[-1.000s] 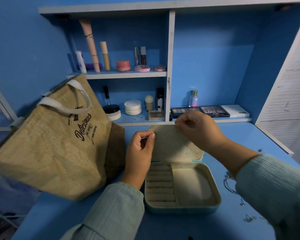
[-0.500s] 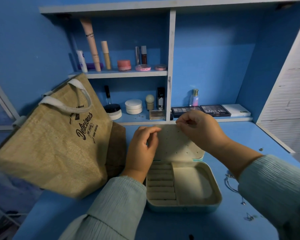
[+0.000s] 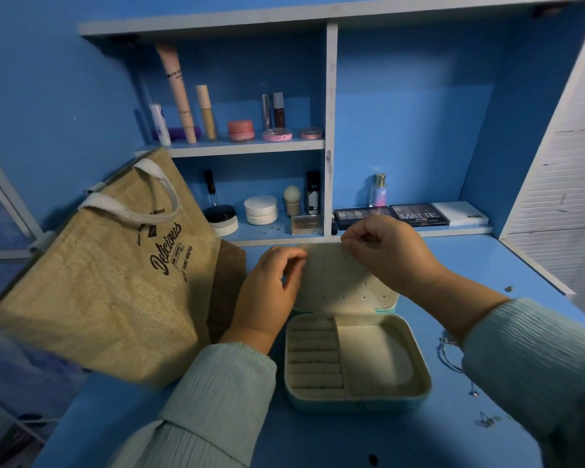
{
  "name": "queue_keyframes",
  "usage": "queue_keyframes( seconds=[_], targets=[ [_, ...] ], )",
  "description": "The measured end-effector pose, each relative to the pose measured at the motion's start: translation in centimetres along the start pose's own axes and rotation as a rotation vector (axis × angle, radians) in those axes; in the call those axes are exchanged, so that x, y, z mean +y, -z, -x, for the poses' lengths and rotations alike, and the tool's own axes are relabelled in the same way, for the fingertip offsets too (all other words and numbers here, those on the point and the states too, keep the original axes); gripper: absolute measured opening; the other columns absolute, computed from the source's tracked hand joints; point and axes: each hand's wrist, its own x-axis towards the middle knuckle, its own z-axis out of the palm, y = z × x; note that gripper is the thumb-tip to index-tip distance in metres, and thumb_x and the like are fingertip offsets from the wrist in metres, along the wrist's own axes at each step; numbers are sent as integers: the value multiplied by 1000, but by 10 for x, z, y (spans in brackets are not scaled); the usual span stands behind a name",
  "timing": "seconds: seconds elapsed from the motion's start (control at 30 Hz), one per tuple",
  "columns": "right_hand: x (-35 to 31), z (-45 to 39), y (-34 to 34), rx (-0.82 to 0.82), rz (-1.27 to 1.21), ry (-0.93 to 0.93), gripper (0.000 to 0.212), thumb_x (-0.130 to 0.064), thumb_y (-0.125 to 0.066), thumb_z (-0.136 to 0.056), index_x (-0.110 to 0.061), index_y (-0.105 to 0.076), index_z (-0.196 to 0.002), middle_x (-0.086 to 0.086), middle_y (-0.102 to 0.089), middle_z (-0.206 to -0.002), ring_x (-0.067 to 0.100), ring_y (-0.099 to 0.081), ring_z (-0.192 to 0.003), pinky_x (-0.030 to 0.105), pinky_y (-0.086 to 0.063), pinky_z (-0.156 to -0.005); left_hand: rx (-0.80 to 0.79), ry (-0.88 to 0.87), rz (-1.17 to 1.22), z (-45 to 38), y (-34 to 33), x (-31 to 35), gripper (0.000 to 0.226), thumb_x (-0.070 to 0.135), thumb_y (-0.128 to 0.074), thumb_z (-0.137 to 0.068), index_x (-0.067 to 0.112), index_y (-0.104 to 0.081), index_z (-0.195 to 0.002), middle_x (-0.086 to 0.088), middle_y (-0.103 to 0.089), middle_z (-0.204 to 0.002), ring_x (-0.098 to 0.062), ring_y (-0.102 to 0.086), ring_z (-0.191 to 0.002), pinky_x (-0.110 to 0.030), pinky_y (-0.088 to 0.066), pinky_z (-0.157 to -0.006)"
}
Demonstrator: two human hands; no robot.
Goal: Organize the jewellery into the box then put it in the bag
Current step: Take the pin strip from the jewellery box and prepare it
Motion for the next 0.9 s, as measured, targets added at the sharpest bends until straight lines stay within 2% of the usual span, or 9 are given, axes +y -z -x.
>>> queue_keyframes(
  seconds=[0.07,0.13,0.3,0.4,0.53,0.6,0.67,0.8,0.9],
  targets=[
    [-1,0,0,-6,3,-3,12,-13,-59,-89,-13,-69,-95,-5,-57,-88,9,-51,-82,9,-38,-66,34,81,98,1,-2,5,9,11,-62,-87,12,-60,-96,9,-58,-89,2,-54,-81,1,-39,-77],
    [0,1,1,-18,-4,-11,12,-13,-59,-90,-14,-69,-96,-5,-57,-88,10,-52,-83,14,-39,-70,58,187,204,2,-4,11,13,12,-62,-87,20,-53,-91,16,-55,-84,3,-55,-77,-2,-42,-71],
    [-3,3,4,-16,-45,-12,7,-12,-61,-87,-18,-66,-86,-12,-55,-75,2,-51,-69,-1,-36,-59,17,318,403,4,-1,21,25,15,-57,-90,28,-44,-106,23,-52,-97,20,-53,-87,-1,-43,-70],
    [-8,3,9,-62,-48,-27,13,-14,-61,-87,-24,-61,-78,-16,-54,-68,-5,-50,-60,0,-35,-55,-13,297,404,8,4,21,21,17,-56,-90,28,-49,-106,24,-51,-98,24,-50,-88,1,-41,-72],
    [-16,-1,15,-170,-13,-55,21,-20,-61,-87,-32,-58,-70,-7,-61,-70,7,-52,-63,7,-38,-53,-58,311,462,18,12,23,21,16,-57,-89,35,-48,-95,19,-56,-97,20,-53,-88,-2,-43,-74],
    [-24,-1,17,-249,22,-67,20,-20,-60,-87,-31,-59,-70,-11,-64,-68,2,-54,-60,10,-42,-54,-85,299,442,23,16,24,23,17,-56,-90,38,-47,-92,17,-57,-96,14,-55,-89,-2,-43,-75],
    [-31,0,17,-344,51,-58,19,-19,-61,-87,-29,-61,-72,-13,-64,-65,-4,-54,-54,11,-44,-57,-102,242,370,29,20,22,21,20,-56,-90,38,-46,-90,16,-55,-95,10,-54,-90,-3,-41,-77],
    [-42,2,9,-512,87,-73,12,-18,-62,-87,-24,-64,-76,-12,-65,-65,1,-56,-56,12,-43,-56,-93,68,223,40,24,16,6,30,-53,-90,27,-48,-89,19,-47,-88,10,-49,-86,-2,-35,-77],
    [-44,3,-1,-597,23,-148,12,-15,-61,-87,-20,-65,-77,-7,-67,-67,3,-59,-55,14,-44,-53,-80,-12,168,49,24,11,17,36,-48,-89,20,-53,-92,23,-44,-92,16,-45,-91,1,-33,-80]
  ],
)
